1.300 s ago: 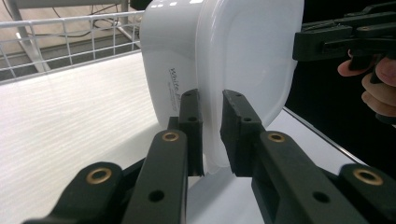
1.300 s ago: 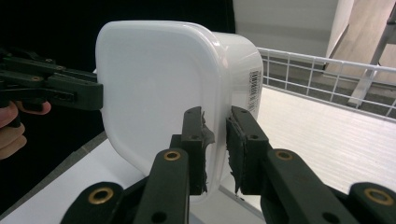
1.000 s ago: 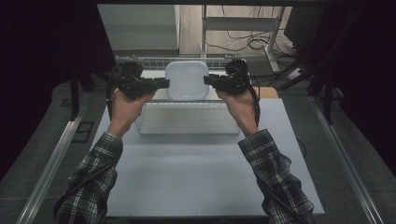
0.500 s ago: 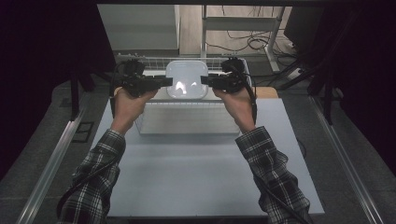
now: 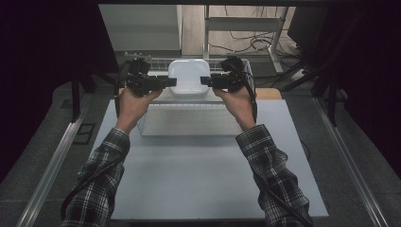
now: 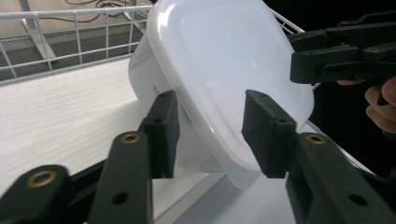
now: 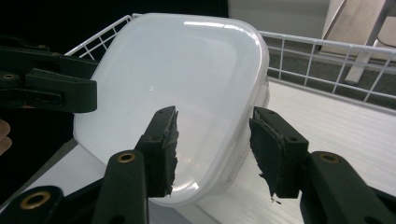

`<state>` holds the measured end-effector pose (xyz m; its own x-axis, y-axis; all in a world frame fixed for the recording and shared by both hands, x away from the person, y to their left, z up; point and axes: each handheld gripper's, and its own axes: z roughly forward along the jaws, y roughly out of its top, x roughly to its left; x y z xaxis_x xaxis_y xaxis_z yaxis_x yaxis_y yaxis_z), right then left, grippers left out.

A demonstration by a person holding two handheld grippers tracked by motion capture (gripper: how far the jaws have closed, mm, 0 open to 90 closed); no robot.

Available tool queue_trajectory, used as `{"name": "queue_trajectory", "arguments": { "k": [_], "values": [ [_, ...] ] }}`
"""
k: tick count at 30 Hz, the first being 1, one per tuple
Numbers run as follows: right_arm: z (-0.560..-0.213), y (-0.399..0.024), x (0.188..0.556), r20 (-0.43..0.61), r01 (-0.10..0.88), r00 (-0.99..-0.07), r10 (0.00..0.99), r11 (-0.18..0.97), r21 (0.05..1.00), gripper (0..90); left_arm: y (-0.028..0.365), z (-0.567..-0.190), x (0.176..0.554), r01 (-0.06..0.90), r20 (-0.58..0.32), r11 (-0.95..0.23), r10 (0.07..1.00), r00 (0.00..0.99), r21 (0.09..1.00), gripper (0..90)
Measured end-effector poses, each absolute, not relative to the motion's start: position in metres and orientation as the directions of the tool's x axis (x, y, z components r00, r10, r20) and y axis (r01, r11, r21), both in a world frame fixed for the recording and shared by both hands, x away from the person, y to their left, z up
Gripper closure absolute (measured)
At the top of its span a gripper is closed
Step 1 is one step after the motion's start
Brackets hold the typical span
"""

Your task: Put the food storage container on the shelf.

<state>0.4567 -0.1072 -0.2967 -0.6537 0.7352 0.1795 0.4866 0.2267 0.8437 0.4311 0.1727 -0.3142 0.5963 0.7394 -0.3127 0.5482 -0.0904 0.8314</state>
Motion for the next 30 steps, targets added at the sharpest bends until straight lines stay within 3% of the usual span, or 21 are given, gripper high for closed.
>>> {"name": "queue_trajectory", "arguments": {
  "k": [11, 16, 24, 30],
  "values": [
    [-0.297, -0.101, 0.464, 0.108, 0.450, -0.625, 0.773, 0.244, 0.859, 41.6, 0.171, -0.315, 0.446, 0.488, -0.208, -0.124, 0.795, 0.570, 0.864, 36.2],
    [-0.300, -0.098, 0.466, 0.063, 0.423, -0.595, 0.802, 0.245, 0.872, 35.1, 0.172, -0.318, 0.450, 0.484, -0.201, -0.120, 0.804, 0.559, 0.867, 25.6],
    [-0.297, -0.103, 0.468, 0.065, 0.428, -0.589, 0.805, 0.243, 0.871, 24.5, 0.174, -0.314, 0.449, 0.456, -0.159, -0.145, 0.810, 0.564, 0.878, 20.9],
    [-0.294, -0.108, 0.466, 0.089, 0.425, -0.611, 0.787, 0.231, 0.875, 15.8, 0.184, -0.307, 0.442, 0.440, -0.202, -0.098, 0.786, 0.584, 0.892, 14.9]
  ]
}}
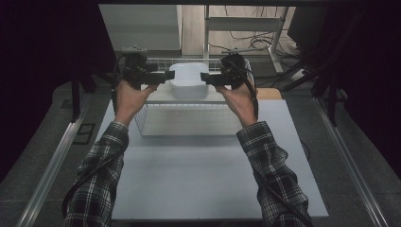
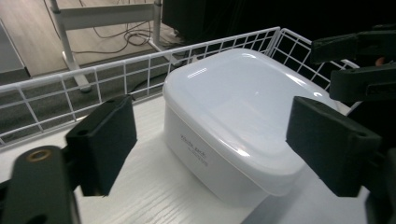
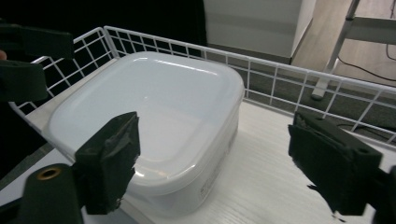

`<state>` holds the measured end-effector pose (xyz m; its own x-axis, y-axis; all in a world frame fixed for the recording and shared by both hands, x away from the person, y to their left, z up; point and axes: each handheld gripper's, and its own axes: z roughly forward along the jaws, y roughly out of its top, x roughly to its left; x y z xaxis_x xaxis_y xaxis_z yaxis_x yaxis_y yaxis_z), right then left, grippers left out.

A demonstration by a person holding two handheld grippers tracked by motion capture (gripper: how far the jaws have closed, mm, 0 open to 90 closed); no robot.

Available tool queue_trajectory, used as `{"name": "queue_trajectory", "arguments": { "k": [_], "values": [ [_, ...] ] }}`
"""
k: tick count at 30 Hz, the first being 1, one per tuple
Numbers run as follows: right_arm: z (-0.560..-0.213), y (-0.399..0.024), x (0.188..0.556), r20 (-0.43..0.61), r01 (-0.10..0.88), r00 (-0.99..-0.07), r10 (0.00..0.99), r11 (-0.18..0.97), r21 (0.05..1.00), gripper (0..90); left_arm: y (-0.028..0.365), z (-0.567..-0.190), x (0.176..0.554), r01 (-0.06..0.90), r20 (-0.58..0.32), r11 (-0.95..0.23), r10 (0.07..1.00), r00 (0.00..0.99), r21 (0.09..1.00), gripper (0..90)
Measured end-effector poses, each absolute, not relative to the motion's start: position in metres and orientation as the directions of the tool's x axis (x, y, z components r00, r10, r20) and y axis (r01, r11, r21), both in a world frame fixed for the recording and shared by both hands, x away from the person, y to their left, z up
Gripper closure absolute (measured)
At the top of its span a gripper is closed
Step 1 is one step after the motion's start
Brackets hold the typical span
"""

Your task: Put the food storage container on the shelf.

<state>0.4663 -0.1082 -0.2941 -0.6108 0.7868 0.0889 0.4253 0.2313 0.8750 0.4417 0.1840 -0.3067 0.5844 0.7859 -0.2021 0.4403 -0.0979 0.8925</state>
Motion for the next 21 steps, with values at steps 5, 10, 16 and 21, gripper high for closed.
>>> {"name": "queue_trajectory", "arguments": {
  "k": [5, 10, 16, 21],
  "values": [
    [-0.291, -0.107, 0.461, 0.071, 0.404, -0.640, 0.765, 0.256, 0.878, 9.5, 0.187, -0.308, 0.434, 0.432, -0.194, -0.120, 0.765, 0.614, 0.894, 6.7],
    [-0.288, -0.104, 0.454, 0.039, 0.377, -0.666, 0.745, 0.292, 0.879, 4.7, 0.192, -0.308, 0.428, 0.416, -0.201, -0.114, 0.742, 0.639, 0.902, 3.7],
    [-0.290, -0.101, 0.446, 0.012, 0.359, -0.685, 0.728, 0.323, 0.875, 0.2, 0.197, -0.313, 0.420, 0.407, -0.207, -0.110, 0.725, 0.657, 0.907, 1.4],
    [-0.295, -0.103, 0.439, 0.014, 0.369, -0.695, 0.719, 0.340, 0.865, 0.0, 0.202, -0.319, 0.415, 0.407, -0.240, -0.083, 0.695, 0.677, 0.910, 0.0]
  ]
}}
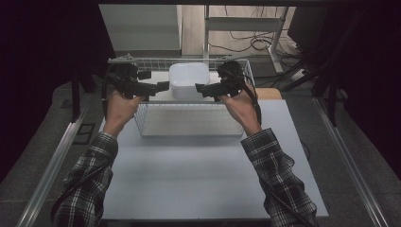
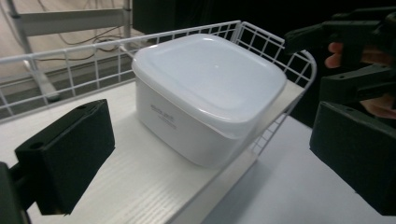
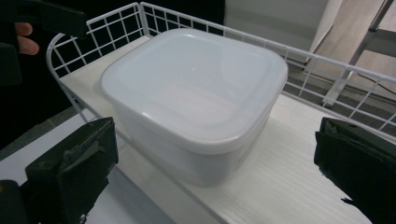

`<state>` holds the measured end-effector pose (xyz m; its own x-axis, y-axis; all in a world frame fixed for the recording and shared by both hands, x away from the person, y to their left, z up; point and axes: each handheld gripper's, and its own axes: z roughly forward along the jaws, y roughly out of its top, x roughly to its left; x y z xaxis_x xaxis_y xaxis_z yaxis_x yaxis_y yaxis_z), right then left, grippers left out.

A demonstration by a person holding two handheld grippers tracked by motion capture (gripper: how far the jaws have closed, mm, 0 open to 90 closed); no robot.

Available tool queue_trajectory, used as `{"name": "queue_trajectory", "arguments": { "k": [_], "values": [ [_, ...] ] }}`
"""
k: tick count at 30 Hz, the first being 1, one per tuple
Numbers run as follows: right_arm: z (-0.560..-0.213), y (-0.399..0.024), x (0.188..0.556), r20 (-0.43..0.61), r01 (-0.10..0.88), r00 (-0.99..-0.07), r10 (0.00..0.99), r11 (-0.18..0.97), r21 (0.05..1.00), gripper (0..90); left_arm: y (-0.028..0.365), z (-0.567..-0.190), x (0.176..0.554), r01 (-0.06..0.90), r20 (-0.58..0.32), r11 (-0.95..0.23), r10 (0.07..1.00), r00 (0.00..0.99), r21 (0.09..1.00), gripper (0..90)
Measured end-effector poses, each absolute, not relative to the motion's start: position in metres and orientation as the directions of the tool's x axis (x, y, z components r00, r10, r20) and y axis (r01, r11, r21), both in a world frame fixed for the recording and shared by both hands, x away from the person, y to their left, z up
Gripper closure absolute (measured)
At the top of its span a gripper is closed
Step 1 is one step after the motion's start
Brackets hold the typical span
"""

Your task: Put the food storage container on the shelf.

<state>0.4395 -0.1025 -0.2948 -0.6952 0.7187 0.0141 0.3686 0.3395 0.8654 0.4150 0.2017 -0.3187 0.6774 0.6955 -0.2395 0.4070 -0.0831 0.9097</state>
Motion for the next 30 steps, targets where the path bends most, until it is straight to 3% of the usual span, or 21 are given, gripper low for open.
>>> {"name": "queue_trajectory", "arguments": {
  "k": [7, 30],
  "values": [
    [-0.299, -0.105, 0.428, -0.004, 0.359, -0.713, 0.702, 0.369, 0.857, 0.1, 0.208, -0.327, 0.405, 0.401, -0.264, -0.056, 0.667, 0.696, 0.915, 0.0],
    [-0.331, -0.127, 0.396, -0.005, 0.330, -0.762, 0.647, 0.395, 0.858, 0.7, 0.189, -0.359, 0.366, 0.357, -0.177, -0.183, 0.614, 0.769, 0.916, 0.0]
  ]
}}
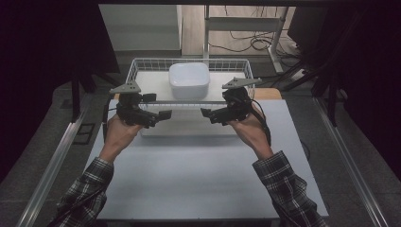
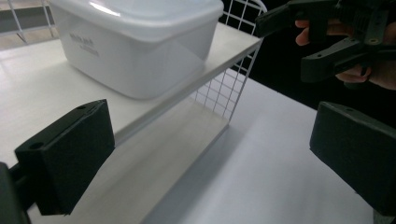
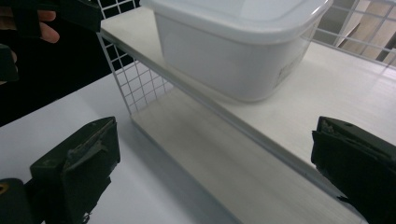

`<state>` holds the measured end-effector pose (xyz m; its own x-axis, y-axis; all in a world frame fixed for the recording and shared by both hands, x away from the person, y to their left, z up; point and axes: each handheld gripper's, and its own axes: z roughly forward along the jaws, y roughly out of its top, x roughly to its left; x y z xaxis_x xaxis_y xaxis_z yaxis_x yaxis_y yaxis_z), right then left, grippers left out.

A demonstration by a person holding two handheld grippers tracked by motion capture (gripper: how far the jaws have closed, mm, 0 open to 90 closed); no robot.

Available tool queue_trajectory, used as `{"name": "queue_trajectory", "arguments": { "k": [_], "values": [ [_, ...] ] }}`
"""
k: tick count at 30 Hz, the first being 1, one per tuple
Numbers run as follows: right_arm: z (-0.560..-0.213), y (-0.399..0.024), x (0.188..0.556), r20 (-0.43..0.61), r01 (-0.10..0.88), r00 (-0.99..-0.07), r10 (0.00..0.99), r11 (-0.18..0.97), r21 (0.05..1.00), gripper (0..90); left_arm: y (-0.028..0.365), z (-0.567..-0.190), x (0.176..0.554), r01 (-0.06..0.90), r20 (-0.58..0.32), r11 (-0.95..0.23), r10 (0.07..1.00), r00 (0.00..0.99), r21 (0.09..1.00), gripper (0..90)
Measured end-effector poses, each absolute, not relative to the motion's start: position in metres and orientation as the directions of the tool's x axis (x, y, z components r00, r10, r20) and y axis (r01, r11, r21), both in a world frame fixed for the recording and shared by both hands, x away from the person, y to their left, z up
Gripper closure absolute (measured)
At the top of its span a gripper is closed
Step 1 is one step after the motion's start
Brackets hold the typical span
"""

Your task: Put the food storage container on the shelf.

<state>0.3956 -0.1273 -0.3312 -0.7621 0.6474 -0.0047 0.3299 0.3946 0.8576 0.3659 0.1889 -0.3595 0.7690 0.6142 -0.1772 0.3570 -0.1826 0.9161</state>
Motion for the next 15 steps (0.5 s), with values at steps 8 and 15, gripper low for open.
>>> {"name": "queue_trajectory", "arguments": {
  "k": [8, 15],
  "values": [
    [-0.343, -0.137, 0.383, -0.012, 0.315, -0.776, 0.630, 0.404, 0.859, 0.7, 0.180, -0.377, 0.356, 0.367, -0.166, -0.219, 0.612, 0.773, 0.904, 0.5],
    [-0.356, -0.144, 0.370, -0.007, 0.310, -0.790, 0.613, 0.409, 0.858, 0.8, 0.177, -0.393, 0.347, 0.370, -0.167, -0.226, 0.607, 0.777, 0.901, 1.1]
  ]
}}
